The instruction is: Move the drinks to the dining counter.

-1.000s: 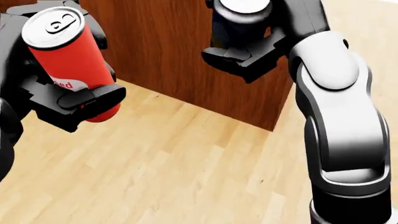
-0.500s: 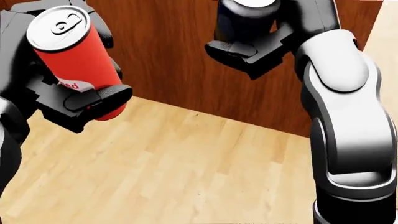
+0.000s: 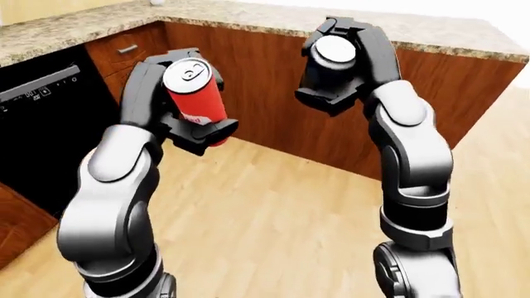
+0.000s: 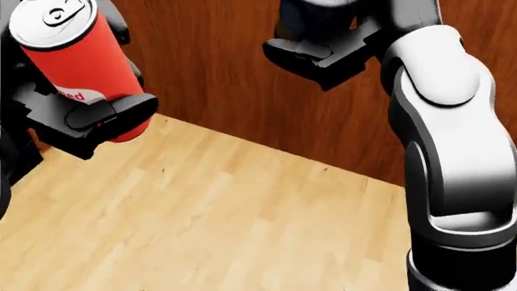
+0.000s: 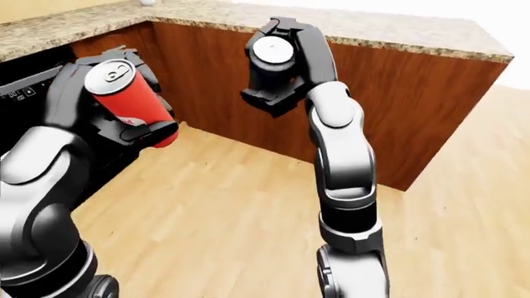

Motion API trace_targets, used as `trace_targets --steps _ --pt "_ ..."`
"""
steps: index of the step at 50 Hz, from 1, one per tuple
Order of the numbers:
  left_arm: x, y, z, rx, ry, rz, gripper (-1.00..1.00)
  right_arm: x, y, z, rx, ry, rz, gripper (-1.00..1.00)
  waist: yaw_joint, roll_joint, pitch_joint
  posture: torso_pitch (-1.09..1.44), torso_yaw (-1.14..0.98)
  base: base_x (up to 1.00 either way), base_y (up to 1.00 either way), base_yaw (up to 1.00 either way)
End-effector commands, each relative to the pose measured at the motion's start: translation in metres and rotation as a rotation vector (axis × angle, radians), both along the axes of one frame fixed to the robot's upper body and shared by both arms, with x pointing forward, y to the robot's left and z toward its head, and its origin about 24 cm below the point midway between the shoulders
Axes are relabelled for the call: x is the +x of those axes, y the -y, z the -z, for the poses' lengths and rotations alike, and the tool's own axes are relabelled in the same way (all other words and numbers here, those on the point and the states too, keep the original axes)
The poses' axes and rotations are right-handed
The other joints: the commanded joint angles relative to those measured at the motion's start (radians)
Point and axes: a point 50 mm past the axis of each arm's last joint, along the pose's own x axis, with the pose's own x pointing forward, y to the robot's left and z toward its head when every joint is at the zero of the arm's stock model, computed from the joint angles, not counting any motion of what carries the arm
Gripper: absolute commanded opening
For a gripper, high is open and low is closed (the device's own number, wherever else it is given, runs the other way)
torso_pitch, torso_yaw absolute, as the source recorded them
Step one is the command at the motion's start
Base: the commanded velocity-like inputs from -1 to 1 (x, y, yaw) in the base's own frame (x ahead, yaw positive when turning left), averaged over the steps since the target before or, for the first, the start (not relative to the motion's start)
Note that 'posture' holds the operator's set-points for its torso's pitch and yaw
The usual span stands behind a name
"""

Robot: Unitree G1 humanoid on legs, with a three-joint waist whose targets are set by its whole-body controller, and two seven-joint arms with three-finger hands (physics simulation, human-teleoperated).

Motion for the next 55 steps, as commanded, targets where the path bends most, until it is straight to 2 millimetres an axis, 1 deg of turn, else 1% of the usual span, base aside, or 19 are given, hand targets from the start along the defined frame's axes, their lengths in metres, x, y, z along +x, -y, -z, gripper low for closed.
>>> trace_targets --steps 1,9,12,13,17,21,22,23,24,25,26,28,30,35,48,50,51,54,55 --pt "0.0 0.004 -0.008 0.006 0.04 0.007 -1.0 -0.002 0.008 -0.003 0.017 0.023 0.022 -1.0 -0.012 0.039 -0.036 0.0 0.0 0.05 0.0 -1.0" --pt "0.004 0.007 -0.017 0.023 0.048 0.013 -1.0 -0.003 0.011 -0.01 0.015 0.028 0.025 -1.0 0.024 -0.061 -0.026 0.0 0.0 0.05 0.0 -1.0" --pt "0.007 0.006 -0.022 0.031 0.047 0.012 -1.0 -0.002 0.011 -0.011 0.009 0.028 0.028 -1.0 0.024 -0.147 -0.036 0.0 0.0 0.05 0.0 -1.0" --pt "0.01 0.006 -0.022 0.035 0.044 0.014 -1.0 -0.001 0.012 -0.012 0.012 0.026 0.028 -1.0 0.017 -0.13 -0.014 0.0 0.0 0.05 0.0 -1.0" --pt "0.015 0.006 -0.024 0.039 0.034 0.017 -1.0 -0.003 0.016 -0.016 0.022 0.024 0.035 -1.0 -0.009 -0.102 -0.034 0.0 0.0 0.05 0.0 -1.0" --pt "0.018 0.006 -0.027 0.043 0.038 0.014 -1.0 -0.005 0.016 -0.021 0.005 0.043 0.031 -1.0 0.042 -0.042 -0.011 0.0 0.0 0.03 0.0 -0.39" --pt "0.018 0.006 -0.028 0.044 0.039 0.013 -1.0 -0.006 0.016 -0.021 0.006 0.045 0.032 -1.0 0.064 0.004 -0.026 0.0 0.0 0.0 0.0 0.0" --pt "0.018 0.005 -0.03 0.045 0.043 0.012 -1.0 -0.005 0.016 -0.022 0.005 0.04 0.034 -1.0 0.064 0.009 -0.027 0.0 0.0 0.0 0.0 0.0" --pt "0.017 0.005 -0.033 0.046 0.046 0.01 -1.0 -0.005 0.017 -0.023 0.009 0.037 0.038 -1.0 0.058 -0.013 -0.02 0.0 0.0 0.0 0.0 0.0" --pt "0.017 0.005 -0.034 0.047 0.049 0.009 -1.0 -0.005 0.017 -0.024 0.01 0.038 0.04 -1.0 0.053 -0.011 -0.061 0.0 0.0 0.12 0.0 0.0" --pt "0.017 0.004 -0.035 0.049 0.052 0.008 -1.0 -0.007 0.017 -0.027 0.015 0.039 0.041 -1.0 0.053 -0.014 -0.064 0.0 0.0 0.27 -0.27 0.0" --pt "0.016 0.004 -0.039 0.048 0.057 0.006 -1.0 -0.007 0.017 -0.029 0.008 0.047 0.044 -1.0 0.058 -0.007 -0.045 0.0 0.0 0.42 -0.46 0.0" --pt "0.016 0.004 -0.042 0.051 0.061 0.007 -1.0 -0.007 0.017 -0.031 0.006 0.05 0.043 -1.0 0.055 -0.035 -0.01 0.0 0.0 0.88 -0.47 0.0" --pt "0.016 0.004 -0.046 0.055 0.067 0.008 -1.0 -0.007 0.017 -0.032 0.008 0.054 0.043 -1.0 0.047 -0.073 -0.022 0.0 0.0 0.93 -0.46 0.0" --pt "0.015 0.005 -0.051 0.062 0.075 0.011 -1.0 -0.012 0.019 -0.039 0.021 0.074 0.041 -1.0 0.056 -0.035 -0.018 0.0 0.0 0.91 -0.47 0.0" --pt "0.015 0.005 -0.051 0.062 0.076 0.011 -1.0 -0.012 0.019 -0.039 0.029 0.071 0.037 -1.0 0.013 0.0 -0.038 0.0 0.0 0.32 -0.41 -0.5" --pt "0.014 0.005 -0.052 0.063 0.076 0.011 -1.0 -0.012 0.019 -0.038 0.029 0.07 0.035 -1.0 0.015 -0.035 -0.054 0.0 0.0 0.21 0.0 -1.0" --pt "0.013 0.005 -0.054 0.063 0.079 0.01 -1.0 -0.012 0.018 -0.039 0.025 0.071 0.032 -1.0 0.024 -0.11 -0.035 0.0 0.0 0.2 0.0 -1.0" --pt "0.013 0.004 -0.055 0.063 0.08 0.009 -1.0 -0.012 0.017 -0.039 0.024 0.073 0.031 -1.0 0.011 -0.198 -0.048 0.0 0.0 0.2 0.0 -1.0"
